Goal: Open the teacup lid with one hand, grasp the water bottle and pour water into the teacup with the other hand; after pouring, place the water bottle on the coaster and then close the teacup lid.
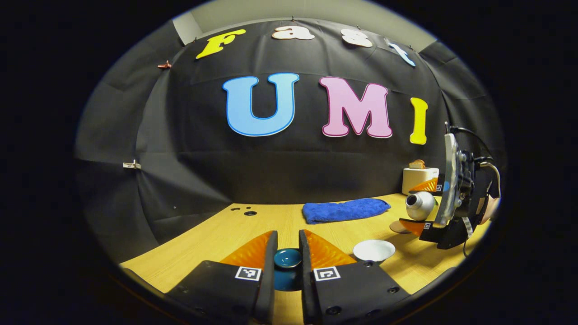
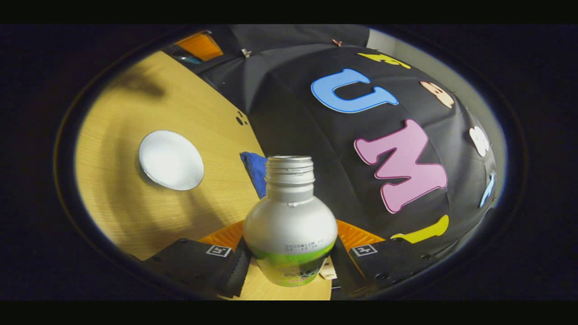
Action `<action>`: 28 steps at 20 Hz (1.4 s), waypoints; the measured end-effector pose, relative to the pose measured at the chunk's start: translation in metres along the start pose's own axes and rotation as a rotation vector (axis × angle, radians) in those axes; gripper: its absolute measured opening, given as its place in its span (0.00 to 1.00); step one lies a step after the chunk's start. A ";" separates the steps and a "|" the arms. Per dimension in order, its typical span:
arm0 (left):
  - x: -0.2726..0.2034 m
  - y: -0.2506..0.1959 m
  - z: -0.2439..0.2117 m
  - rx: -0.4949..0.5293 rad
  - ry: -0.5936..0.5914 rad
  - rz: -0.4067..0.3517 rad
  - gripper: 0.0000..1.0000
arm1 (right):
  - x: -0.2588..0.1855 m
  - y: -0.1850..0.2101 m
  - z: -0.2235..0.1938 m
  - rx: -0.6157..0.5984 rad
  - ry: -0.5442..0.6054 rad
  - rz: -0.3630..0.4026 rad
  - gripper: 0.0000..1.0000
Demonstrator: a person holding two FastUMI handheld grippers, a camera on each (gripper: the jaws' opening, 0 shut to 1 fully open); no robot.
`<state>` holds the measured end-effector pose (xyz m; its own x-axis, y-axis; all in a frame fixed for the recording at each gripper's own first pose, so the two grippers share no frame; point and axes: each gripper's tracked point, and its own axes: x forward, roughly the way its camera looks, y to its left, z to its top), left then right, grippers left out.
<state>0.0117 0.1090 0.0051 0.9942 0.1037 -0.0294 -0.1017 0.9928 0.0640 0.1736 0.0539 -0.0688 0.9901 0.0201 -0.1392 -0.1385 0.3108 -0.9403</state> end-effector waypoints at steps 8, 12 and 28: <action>0.003 0.004 -0.010 -0.018 0.019 -0.004 0.28 | 0.011 0.005 0.016 -0.228 -0.059 -0.014 0.81; 0.004 0.008 -0.010 -0.032 0.015 -0.005 0.28 | 0.019 0.010 0.018 -0.308 -0.077 -0.005 0.81; 0.006 0.009 -0.017 -0.055 0.028 -0.026 0.29 | 0.031 0.027 0.016 -0.566 -0.136 -0.014 0.80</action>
<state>0.0162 0.1196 -0.0114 0.9952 0.0783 -0.0588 -0.0780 0.9969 0.0075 0.2013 0.0777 -0.0937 0.9810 0.1528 -0.1197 -0.0799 -0.2441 -0.9665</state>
